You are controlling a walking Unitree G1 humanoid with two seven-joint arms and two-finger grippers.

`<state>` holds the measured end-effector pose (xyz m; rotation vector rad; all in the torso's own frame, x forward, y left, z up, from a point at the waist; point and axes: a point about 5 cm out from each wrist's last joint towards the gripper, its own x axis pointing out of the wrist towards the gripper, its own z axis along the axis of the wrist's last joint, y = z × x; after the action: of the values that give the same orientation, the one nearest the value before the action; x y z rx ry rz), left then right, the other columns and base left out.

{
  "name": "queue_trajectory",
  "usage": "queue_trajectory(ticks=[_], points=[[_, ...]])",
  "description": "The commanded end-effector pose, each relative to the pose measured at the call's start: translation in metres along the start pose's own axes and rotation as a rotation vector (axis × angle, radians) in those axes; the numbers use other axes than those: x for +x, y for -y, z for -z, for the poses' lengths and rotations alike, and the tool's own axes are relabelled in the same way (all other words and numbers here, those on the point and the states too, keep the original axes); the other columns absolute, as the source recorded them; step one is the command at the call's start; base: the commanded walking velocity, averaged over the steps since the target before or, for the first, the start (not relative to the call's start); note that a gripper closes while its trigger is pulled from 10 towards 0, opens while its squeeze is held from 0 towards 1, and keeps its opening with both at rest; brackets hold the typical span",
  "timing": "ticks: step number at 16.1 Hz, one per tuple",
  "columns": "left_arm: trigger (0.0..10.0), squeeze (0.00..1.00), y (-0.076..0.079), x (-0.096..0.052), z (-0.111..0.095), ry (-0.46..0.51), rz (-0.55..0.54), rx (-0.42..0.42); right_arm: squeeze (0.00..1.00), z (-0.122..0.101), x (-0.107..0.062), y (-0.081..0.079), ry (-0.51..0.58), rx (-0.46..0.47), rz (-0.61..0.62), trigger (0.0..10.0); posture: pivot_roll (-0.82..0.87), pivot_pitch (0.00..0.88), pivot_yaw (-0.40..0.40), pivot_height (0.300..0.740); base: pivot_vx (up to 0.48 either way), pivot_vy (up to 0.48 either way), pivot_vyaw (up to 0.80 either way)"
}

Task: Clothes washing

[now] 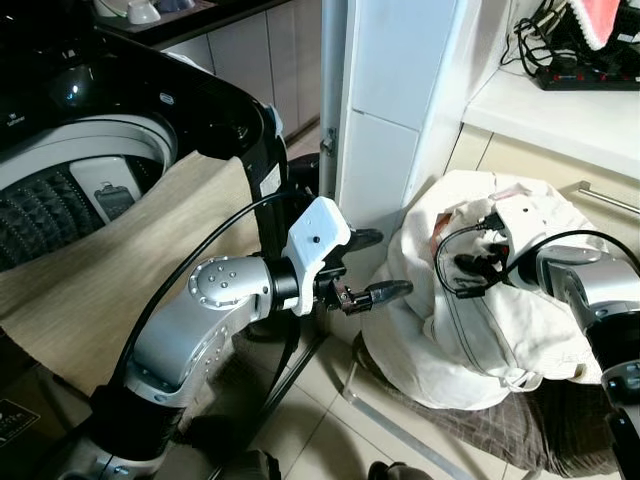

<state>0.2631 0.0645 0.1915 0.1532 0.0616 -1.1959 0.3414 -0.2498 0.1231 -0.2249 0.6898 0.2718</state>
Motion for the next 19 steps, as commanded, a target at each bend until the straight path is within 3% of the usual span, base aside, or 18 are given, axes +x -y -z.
queue_trajectory(ticks=[1,13,16,19], points=[[10.0,0.0,0.002,-0.001,-0.001,0.0,0.008,0.003,0.0,-0.007,-0.001,0.002,0.02,-0.009,0.003,0.0,-0.05,0.065,0.025,0.74,0.0,0.0,0.0],[10.0,0.0,0.004,0.0,0.0,-0.003,0.011,0.003,0.0,-0.007,-0.002,0.0,0.045,-0.007,-0.039,0.0,-0.05,0.051,0.028,0.74,0.0,0.0,0.0],[10.0,0.0,0.004,0.0,0.0,-0.002,0.013,0.004,0.0,-0.013,-0.005,0.0,0.087,0.053,-0.069,0.0,-0.05,0.047,0.028,0.74,0.0,0.0,0.0],[10.0,0.0,0.003,0.001,-0.001,0.01,0.002,0.004,0.0,-0.038,-0.022,-0.006,0.246,0.166,-0.202,0.0,-0.06,0.047,0.024,0.74,0.0,0.0,0.0]])
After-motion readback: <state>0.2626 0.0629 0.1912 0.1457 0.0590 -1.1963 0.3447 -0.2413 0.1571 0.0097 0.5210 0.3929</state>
